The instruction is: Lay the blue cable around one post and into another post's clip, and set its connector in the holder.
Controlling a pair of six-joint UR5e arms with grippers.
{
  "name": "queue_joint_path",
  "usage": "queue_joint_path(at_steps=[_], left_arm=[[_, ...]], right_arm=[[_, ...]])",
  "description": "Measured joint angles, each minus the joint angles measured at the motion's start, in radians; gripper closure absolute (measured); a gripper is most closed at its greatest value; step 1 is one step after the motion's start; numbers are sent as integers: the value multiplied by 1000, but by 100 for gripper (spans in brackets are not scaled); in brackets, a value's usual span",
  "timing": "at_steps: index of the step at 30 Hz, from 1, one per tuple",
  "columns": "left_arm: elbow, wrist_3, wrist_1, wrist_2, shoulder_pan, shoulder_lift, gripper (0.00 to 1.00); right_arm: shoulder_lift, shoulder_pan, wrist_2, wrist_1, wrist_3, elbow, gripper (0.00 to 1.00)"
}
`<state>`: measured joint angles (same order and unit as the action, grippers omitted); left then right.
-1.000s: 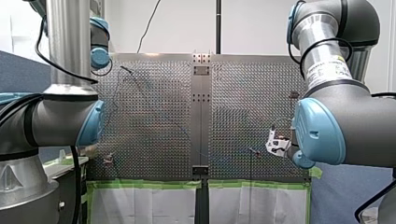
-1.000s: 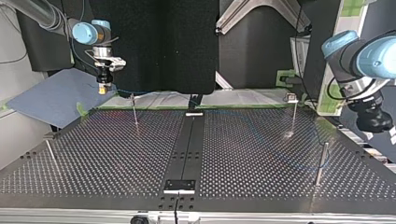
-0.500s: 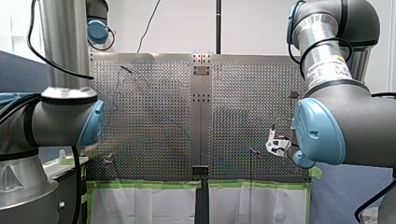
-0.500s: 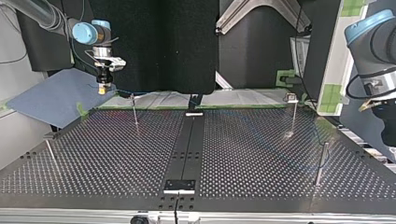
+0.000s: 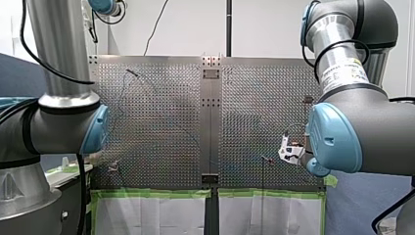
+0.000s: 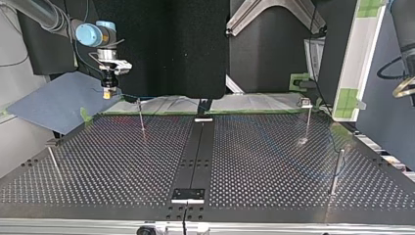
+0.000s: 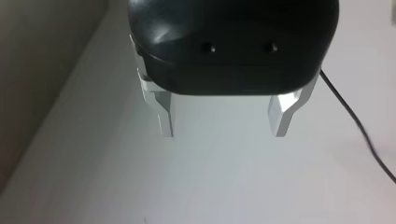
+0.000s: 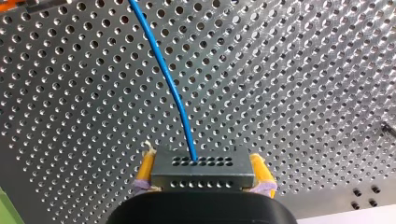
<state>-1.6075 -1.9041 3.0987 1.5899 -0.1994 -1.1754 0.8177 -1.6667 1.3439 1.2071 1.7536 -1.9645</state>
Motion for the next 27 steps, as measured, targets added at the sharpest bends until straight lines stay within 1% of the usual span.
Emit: queue_joint_path(at_steps=[6,9,11,16,21,23,27], left_arm=[[48,46,48,-6,19,40,0],[71,70,72,3,23,45,0],[75,84,87,14,26,44,0],[43,128,136,29,33,40,0],[0,149,182,30,42,39,0],[-9,151,198,26,45,39,0],[-15,154,239,-3,51,37,0]], right_arm=[[0,0,0,0,0,0,100],[0,0,0,0,0,0,100],[0,0,0,-1,0,0,100],[0,0,0,0,0,0,100],[0,0,0,0,0,0,100],[0,0,0,0,0,0,100],[0,0,0,0,0,0,100]])
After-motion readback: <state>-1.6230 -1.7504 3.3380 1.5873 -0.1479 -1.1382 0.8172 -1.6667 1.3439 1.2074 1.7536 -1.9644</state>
